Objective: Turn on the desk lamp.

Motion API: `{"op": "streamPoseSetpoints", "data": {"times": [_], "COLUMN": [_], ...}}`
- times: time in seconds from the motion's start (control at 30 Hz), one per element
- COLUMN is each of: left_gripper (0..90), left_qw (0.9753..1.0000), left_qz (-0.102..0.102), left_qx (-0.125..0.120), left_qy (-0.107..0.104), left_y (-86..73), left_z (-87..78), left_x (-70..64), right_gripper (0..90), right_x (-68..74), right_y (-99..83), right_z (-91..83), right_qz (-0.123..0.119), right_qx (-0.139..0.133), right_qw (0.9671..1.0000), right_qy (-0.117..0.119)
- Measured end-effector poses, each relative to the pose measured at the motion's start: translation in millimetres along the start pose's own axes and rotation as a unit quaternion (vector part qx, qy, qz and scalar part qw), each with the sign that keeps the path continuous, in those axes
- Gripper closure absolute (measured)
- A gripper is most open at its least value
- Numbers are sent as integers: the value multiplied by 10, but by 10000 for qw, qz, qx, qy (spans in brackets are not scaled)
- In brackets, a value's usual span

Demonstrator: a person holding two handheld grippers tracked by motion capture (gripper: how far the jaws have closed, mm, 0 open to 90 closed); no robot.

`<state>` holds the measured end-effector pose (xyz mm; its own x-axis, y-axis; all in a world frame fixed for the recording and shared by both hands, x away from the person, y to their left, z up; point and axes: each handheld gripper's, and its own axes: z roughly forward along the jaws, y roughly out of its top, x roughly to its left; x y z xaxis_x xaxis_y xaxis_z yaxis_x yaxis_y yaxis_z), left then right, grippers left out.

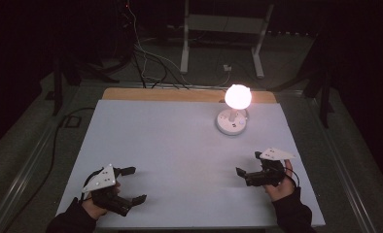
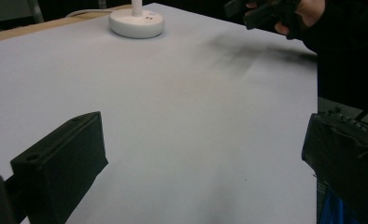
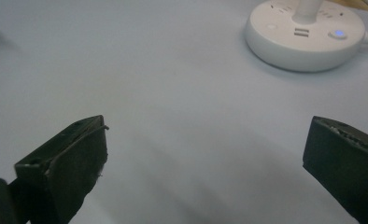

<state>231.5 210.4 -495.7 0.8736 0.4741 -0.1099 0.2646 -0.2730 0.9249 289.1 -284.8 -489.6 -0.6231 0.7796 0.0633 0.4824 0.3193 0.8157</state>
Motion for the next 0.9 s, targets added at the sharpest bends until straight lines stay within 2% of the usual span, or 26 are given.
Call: {"op": "streamPoseSetpoints", "data": {"times": [0.2,0.3,0.37,0.63,0.77,0.9], "left_gripper": [3,3,3,3,3,3], "left_qw": [10000,10000,10000,10000,10000,10000], "left_qz": [6,8,6,-1,-4,-2], "left_qx": [8,2,-3,-3,-2,-6], "left_qy": [5,4,3,-1,-5,6], "left_y": [0,1,0,-1,-1,0], "left_z": [2,0,0,2,6,6], "left_x": [-3,-4,-4,-2,0,3], "right_gripper": [0,0,0,0,0,0], "right_x": [7,-1,-20,-83,-112,-121], "right_y": [-226,-275,-331,-550,-587,-585], "right_z": [-94,-121,-157,-303,-317,-297], "right_qz": [-70,-119,-66,185,271,233], "right_qx": [75,101,101,336,358,360], "right_qw": [9999,9999,9999,9993,9990,9991], "right_qy": [38,30,104,47,19,18]}}
